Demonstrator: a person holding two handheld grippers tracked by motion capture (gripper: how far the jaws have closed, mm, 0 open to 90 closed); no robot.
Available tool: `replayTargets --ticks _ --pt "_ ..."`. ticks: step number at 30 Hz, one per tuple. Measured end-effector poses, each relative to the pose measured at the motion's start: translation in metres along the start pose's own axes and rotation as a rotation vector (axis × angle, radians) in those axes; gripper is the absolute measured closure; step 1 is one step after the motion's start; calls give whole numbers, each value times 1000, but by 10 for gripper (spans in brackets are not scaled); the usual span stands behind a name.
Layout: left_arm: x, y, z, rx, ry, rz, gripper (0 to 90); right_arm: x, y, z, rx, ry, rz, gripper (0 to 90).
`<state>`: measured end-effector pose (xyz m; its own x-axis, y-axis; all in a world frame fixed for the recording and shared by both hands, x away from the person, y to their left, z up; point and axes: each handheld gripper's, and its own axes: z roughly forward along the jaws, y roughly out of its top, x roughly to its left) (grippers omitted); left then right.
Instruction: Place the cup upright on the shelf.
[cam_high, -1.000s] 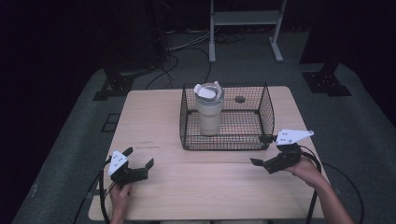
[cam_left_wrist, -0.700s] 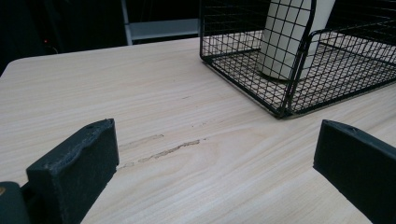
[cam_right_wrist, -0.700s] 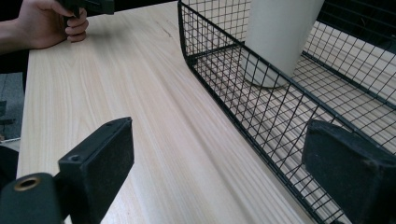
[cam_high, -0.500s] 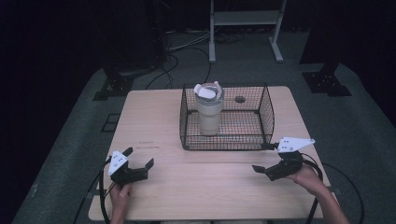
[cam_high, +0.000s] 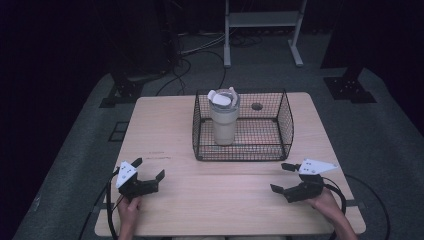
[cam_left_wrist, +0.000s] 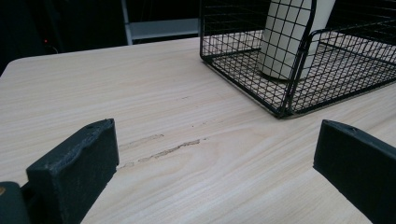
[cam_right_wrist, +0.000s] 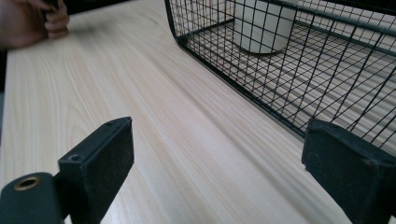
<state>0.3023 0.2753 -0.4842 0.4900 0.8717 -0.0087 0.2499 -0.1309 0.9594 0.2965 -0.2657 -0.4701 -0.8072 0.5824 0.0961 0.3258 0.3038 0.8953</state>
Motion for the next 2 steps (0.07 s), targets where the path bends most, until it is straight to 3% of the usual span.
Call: replayTargets --ticks 2 --pt "0 0 0 2 1 0 0 5 -4 -1 -43 -38 2 87"
